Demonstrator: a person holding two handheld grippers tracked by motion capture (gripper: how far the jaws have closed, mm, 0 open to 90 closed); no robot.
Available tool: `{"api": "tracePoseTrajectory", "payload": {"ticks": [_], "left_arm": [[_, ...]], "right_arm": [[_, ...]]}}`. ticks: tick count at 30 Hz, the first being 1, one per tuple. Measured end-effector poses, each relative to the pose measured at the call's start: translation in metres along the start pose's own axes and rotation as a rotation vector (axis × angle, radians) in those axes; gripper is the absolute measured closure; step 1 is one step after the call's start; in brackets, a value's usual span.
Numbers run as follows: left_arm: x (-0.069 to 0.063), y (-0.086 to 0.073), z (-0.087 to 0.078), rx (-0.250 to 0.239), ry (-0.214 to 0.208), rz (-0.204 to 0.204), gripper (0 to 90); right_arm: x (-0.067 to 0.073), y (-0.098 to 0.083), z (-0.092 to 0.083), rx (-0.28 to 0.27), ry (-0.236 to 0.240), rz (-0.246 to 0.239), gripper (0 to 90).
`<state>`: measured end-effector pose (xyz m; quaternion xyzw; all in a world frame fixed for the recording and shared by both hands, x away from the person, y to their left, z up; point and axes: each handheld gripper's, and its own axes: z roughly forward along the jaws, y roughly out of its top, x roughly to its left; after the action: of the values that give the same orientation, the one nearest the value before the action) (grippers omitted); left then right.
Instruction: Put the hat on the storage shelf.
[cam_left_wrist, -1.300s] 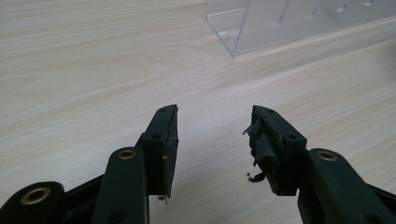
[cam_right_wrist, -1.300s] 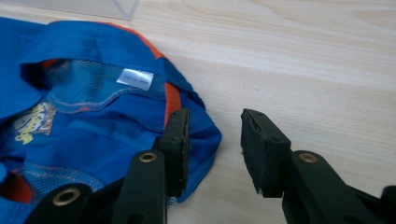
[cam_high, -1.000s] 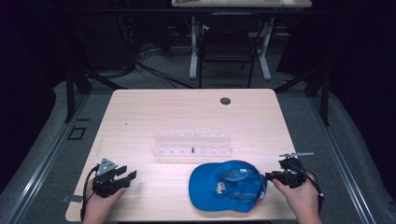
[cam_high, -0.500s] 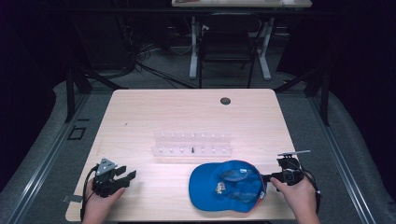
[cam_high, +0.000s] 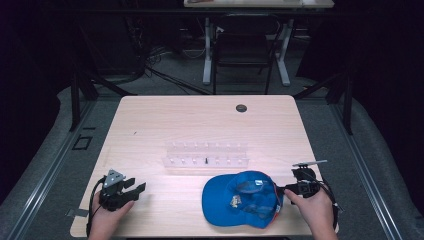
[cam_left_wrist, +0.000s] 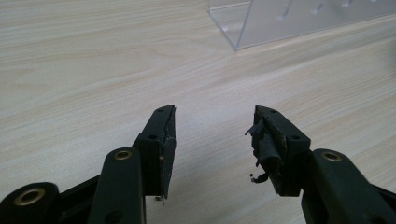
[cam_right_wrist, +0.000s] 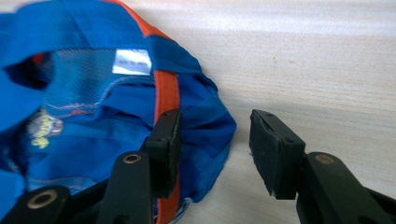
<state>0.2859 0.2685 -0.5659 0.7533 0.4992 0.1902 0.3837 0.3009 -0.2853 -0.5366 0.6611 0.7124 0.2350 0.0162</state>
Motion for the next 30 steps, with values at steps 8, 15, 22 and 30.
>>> {"api": "tracePoseTrajectory", "payload": {"ticks": [8,15,22,30], "left_arm": [[0.001,0.000,0.000,0.010,-0.003,0.001,50.2],[0.000,0.000,0.001,0.005,0.003,-0.002,50.3],[0.001,0.000,0.001,0.008,0.001,0.001,50.3],[0.001,-0.001,0.001,0.009,0.007,0.004,50.5]], "right_arm": [[0.003,0.000,0.015,0.017,-0.048,-0.010,56.2],[0.013,0.002,0.017,0.050,-0.126,-0.068,63.7],[0.023,0.007,0.021,0.096,-0.215,-0.117,71.5],[0.033,0.014,0.025,0.160,-0.243,-0.122,84.7]]}}
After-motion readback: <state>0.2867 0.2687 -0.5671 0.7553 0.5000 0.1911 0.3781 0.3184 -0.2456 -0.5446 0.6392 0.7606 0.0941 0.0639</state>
